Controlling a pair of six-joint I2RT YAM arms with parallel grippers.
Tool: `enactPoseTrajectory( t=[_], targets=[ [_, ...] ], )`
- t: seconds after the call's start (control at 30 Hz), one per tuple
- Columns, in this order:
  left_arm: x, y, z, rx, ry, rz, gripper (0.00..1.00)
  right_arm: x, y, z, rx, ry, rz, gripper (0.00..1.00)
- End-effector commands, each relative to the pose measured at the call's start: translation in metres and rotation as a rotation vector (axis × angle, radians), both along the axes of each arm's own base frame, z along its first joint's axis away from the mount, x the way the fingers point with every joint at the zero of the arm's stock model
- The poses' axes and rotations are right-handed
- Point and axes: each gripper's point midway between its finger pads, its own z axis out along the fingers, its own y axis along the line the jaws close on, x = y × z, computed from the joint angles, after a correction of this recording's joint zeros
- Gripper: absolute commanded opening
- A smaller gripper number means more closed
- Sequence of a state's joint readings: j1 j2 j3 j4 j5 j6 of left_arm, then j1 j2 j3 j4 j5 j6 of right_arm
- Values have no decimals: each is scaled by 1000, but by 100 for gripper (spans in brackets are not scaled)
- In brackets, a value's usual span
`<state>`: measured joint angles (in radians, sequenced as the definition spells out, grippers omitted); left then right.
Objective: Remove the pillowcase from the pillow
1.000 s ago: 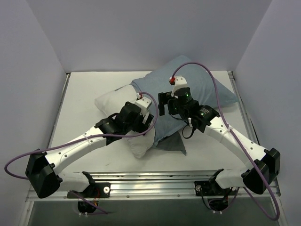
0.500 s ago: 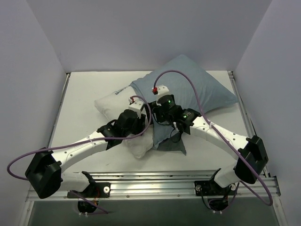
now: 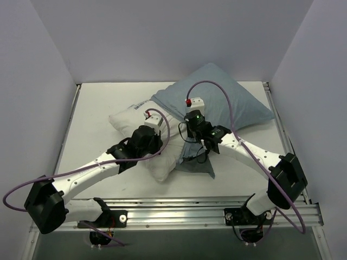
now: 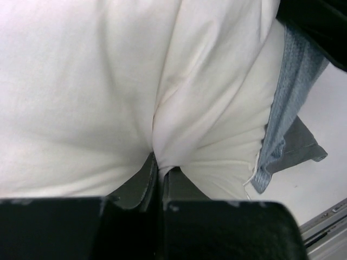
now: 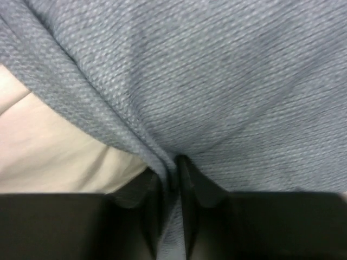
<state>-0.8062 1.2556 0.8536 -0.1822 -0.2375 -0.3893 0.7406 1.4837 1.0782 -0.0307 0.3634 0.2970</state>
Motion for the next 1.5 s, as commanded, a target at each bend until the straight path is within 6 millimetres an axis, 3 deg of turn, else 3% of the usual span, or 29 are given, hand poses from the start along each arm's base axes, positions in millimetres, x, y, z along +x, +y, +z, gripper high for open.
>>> enactPoseTrajectory(
  t=[0.0, 0.13, 0.2, 0.23, 0.3, 0.33, 0.43, 0.47, 0.57, 0.6, 0.7, 0.73, 0.77, 0.8, 0.87, 0.9, 0.93, 1.0, 1.03, 1.07, 1.17, 1.2, 1.23, 1.27, 1.3, 1.33, 1.37, 1.43, 1.47],
  targets=[
    [-6, 42, 12, 83, 37, 94, 2, 25, -71, -5, -100, -5, -252, 0],
    [-5, 72, 38, 102, 28, 144, 2, 47, -108, 14, -27, -1, -377, 0],
    [-4, 84, 61, 78, -1, 165, 2, 55, -122, 23, 0, -13, -420, 0],
    [-7, 94, 64, 95, 6, 178, 2, 59, -142, 27, 8, -17, -472, 0],
    [-6, 114, 89, 66, -36, 228, 2, 65, -160, 36, 50, -27, -524, 0],
    [-10, 122, 94, 75, -38, 238, 2, 69, -183, 38, 68, -32, -582, 0],
    [-17, 150, 119, 58, -75, 299, 2, 73, -214, 45, 163, -50, -654, 0],
    [-21, 155, 127, 45, -89, 308, 2, 72, -238, 45, 191, -56, -713, 0],
    [-33, 153, 129, 6, -63, 272, 2, 70, -250, 55, 252, -87, -709, 0],
    [-37, 148, 125, -12, -41, 247, 2, 69, -247, 59, 260, -100, -687, 0],
    [-53, 122, 100, -102, 75, 157, 2, 69, -204, 73, 370, -122, -514, 0],
    [-63, 108, 84, -152, 150, 108, 2, 62, -187, 62, 398, -79, -446, 0],
    [-69, 101, 79, -186, 175, 80, 2, 59, -177, 73, 422, -117, -403, 0],
    [-76, 93, 73, -215, 201, 48, 2, 53, -154, 76, 443, -110, -324, 0],
    [-92, 77, 67, -286, 237, -22, 5, 38, -131, 78, 453, -106, -226, 0],
    [-94, 76, 67, -296, 235, -27, 19, 28, -114, 78, 457, -93, -171, 1],
    [-98, 76, 68, -298, 233, -28, 56, 21, -107, 73, 457, -75, -145, 3],
    [-92, 85, 86, -288, 169, 7, 87, 6, -97, 74, 462, -61, -95, 5],
    [-91, 89, 91, -263, 148, 10, 94, 1, -93, 73, 453, -56, -74, 5],
    [-84, 90, 109, -261, 110, 16, 94, -5, -91, 75, 454, -62, -57, 6],
    [-59, 93, 124, -182, 55, 45, 94, -19, -90, 65, 422, -28, -21, 7],
    [-50, 92, 145, -186, 8, 51, 94, -23, -92, 59, 410, -13, -22, 8],
    [-41, 89, 154, -169, -14, 36, 94, -25, -92, 57, 405, -10, -21, 8],
    [-26, 81, 149, -136, 9, 24, 94, -27, -93, 57, 406, -13, -21, 8],
    [-15, 74, 173, -152, -46, 9, 94, -29, -93, 52, 401, -8, -20, 8],
    [-4, 70, 178, -133, -66, -3, 94, -31, -94, 51, 400, -6, -18, 8],
    [15, 61, 165, -98, -35, -10, 94, -31, -95, 49, 397, -7, -22, 8],
    [41, 52, 178, -88, -72, -23, 94, -33, -95, 43, 389, 3, -24, 8],
    [59, 43, 156, -54, -17, -26, 94, -33, -95, 41, 384, 7, -21, 8]
  ],
)
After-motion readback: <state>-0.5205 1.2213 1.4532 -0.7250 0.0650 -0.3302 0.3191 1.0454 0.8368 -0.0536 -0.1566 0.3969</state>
